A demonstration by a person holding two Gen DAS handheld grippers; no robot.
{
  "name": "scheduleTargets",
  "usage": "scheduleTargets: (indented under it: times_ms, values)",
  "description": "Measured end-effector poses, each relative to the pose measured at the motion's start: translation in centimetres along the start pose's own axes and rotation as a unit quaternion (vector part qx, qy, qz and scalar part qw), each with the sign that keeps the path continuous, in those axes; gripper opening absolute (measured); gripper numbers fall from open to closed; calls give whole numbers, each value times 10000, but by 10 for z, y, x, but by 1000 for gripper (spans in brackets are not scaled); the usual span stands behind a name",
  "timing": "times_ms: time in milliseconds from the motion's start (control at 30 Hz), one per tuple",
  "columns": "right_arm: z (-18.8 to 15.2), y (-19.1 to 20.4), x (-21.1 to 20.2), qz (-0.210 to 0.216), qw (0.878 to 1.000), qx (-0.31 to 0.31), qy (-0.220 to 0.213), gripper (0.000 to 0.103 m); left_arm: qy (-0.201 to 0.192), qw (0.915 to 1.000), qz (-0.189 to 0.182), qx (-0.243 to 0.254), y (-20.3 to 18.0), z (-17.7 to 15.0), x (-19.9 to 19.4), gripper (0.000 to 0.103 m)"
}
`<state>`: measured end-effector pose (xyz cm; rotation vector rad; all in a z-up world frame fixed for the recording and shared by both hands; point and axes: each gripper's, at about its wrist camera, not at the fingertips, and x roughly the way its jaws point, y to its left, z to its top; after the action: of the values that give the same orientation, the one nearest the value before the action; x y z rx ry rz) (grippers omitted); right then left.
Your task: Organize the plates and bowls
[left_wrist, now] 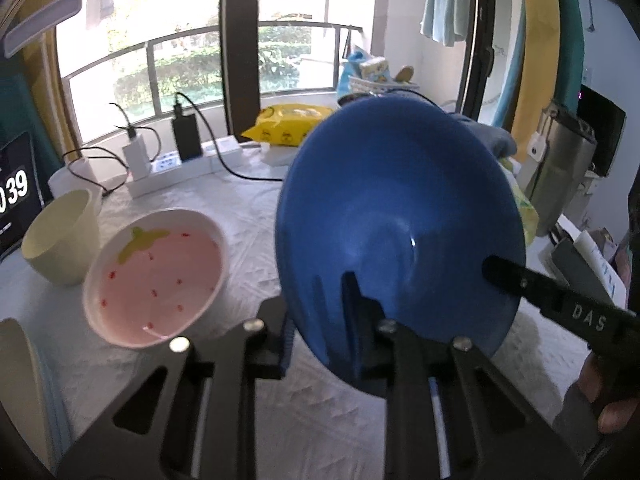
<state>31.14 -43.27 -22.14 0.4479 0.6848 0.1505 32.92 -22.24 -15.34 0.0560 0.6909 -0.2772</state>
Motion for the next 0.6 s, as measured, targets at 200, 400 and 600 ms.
scheduleTargets:
  times_ms: [200,400,600]
  values:
    - [-12,16,-3,90,9999,-20,136,10,-11,9999,67,-80,14,-9,-19,22]
    - [-26,33,-14,56,9997,-153,200,12,-15,9999,73,-143,23,-20,-36,22]
    - [-34,43,-20,69,9993,-215,301,12,43,9997,60,-220,31,-29,-49,22]
